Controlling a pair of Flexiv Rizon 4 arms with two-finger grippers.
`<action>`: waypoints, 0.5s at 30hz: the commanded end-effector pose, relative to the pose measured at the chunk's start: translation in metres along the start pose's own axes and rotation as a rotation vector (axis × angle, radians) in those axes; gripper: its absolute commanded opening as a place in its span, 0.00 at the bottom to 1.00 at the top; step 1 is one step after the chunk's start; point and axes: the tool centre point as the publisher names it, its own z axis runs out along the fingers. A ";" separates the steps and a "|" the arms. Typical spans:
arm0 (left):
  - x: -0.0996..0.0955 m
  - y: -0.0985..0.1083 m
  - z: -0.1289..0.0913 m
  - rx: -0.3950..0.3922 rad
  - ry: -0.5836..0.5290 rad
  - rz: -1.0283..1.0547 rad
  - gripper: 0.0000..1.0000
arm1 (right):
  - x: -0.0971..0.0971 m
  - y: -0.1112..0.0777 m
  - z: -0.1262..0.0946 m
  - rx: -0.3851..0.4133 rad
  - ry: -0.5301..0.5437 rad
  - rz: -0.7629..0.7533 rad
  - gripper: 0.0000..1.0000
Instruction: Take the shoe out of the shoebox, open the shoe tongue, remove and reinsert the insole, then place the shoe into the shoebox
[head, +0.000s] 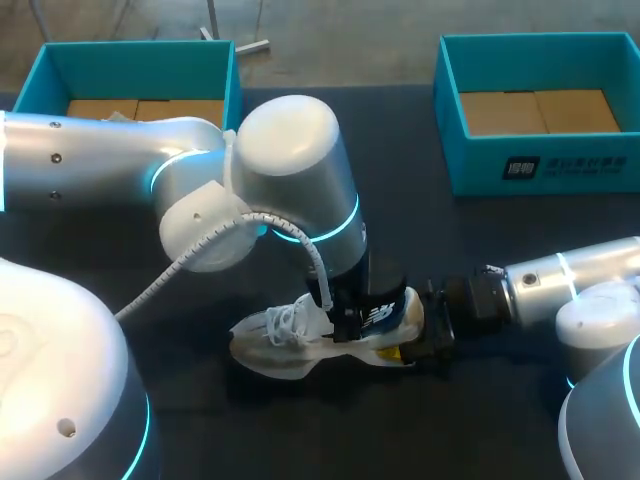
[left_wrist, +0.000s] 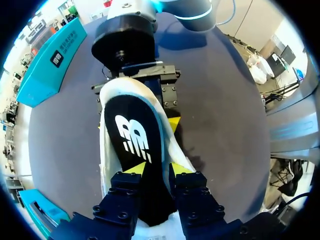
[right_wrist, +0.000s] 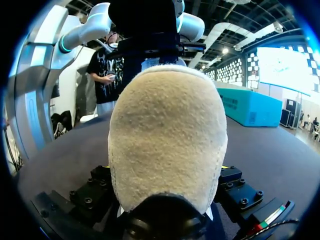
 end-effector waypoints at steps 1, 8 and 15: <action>-0.006 -0.002 0.009 -0.012 0.019 -0.010 0.27 | 0.000 0.000 0.001 0.006 0.000 0.002 0.00; -0.007 0.001 0.005 -0.006 0.011 -0.024 0.00 | 0.000 0.000 0.001 0.006 0.000 0.002 0.00; 0.002 0.006 -0.001 -0.032 0.023 0.018 0.17 | 0.000 0.000 0.001 0.006 0.000 0.002 0.00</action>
